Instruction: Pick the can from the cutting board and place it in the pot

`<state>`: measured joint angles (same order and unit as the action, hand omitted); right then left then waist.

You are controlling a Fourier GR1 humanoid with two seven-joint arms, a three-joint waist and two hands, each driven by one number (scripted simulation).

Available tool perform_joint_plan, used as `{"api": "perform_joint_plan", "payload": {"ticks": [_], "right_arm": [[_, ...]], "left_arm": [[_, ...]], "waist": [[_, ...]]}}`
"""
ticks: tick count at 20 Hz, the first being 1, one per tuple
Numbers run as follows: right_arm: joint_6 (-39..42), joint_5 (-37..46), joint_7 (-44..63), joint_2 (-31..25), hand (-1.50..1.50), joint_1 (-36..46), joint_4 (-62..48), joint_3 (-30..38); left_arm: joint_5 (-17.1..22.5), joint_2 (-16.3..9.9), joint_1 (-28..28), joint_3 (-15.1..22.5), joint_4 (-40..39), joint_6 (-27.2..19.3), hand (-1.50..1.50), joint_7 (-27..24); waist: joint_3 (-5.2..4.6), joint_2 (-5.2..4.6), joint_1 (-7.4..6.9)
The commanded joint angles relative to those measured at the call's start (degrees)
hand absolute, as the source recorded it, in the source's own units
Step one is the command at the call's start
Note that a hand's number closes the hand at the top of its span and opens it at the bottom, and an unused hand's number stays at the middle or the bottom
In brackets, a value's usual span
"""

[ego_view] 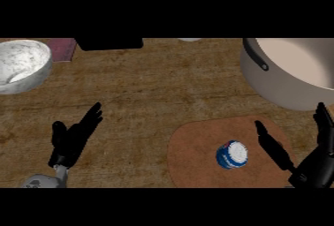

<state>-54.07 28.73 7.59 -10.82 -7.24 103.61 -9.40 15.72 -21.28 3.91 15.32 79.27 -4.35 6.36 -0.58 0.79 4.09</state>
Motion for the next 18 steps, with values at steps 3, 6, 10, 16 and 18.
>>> {"api": "perform_joint_plan", "payload": {"ticks": [3,6,10,16,18], "right_arm": [[-0.01,17.09,13.90,10.18,-1.50,-9.86,5.34,-5.75],[5.11,20.91,23.09,10.63,-1.50,-13.52,9.60,-7.67],[10.38,27.91,39.34,10.75,-1.50,-11.52,17.03,-10.21],[18.45,29.81,57.92,10.80,-1.50,-5.72,16.33,-14.21],[24.76,26.49,58.63,10.81,-1.50,-4.85,15.24,-12.76]], "left_arm": [[-1.50,1.44,1.04,1.54,0.07,-0.33,0.00,-0.10],[-1.45,1.43,0.02,1.82,-0.11,0.66,0.00,-1.41],[-1.19,1.75,1.17,1.88,-1.18,2.24,0.00,-1.45],[-1.15,1.31,1.35,2.00,3.20,2.21,0.00,2.18],[-2.21,1.27,0.60,1.90,0.26,3.07,0.00,-0.94]], "waist": [[-0.01,-0.64,-1.72],[-0.06,-0.77,-2.34],[0.19,-0.91,-3.43],[0.48,-0.81,-4.91],[0.50,-0.90,-4.71]]}}
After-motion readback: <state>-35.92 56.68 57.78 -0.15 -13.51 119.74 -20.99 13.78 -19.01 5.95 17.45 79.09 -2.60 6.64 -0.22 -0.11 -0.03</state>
